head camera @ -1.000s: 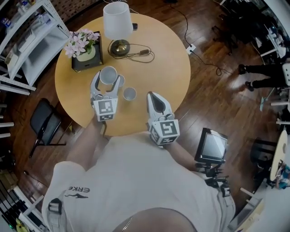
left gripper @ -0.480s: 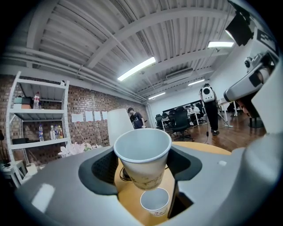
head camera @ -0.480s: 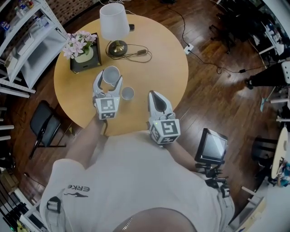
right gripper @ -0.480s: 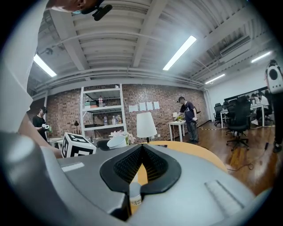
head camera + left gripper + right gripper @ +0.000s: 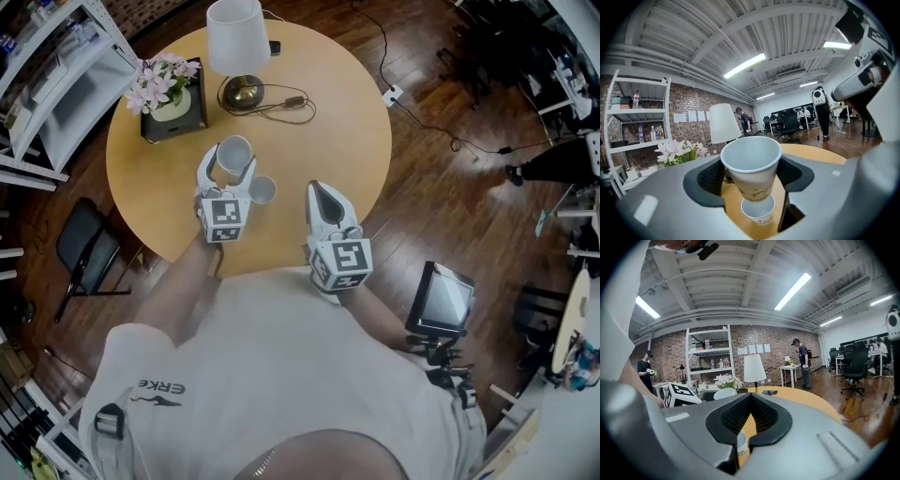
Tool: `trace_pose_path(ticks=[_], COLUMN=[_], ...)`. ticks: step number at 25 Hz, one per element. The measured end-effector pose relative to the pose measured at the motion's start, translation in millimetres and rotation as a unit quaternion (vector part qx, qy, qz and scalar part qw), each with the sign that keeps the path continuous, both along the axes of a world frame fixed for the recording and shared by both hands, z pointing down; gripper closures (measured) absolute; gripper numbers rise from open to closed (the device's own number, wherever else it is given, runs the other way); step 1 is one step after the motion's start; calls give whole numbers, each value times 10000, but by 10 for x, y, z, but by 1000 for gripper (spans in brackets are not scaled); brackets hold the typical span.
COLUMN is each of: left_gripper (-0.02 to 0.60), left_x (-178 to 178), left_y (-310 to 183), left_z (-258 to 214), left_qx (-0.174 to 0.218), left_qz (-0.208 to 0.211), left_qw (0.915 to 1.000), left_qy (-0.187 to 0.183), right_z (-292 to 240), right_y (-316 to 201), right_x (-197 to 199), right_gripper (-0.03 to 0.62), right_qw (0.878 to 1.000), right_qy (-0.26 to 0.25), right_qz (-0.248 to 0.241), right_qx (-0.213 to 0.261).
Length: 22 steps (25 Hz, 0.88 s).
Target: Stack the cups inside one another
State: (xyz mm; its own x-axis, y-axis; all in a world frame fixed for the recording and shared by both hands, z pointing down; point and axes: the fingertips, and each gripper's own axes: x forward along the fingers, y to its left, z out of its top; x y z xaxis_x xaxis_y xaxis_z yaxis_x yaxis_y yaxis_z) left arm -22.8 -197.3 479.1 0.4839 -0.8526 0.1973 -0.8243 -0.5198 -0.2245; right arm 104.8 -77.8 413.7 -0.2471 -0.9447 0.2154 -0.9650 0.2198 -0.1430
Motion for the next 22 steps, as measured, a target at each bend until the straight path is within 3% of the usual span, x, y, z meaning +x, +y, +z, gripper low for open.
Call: trace_pose_path(ticks=[22], left_gripper=[244], left_x=[-55], left_y=[-173], left_z=[880], left_qx=[-987], left_qz=[-326], left_qw=[9944], left_qy=[-177], right_z=[739], right_y=[-457], right_x=[-5], right_gripper=[580], right_qw=[9955], right_qy=[-107], right_qz=[-266], right_qx=[-904])
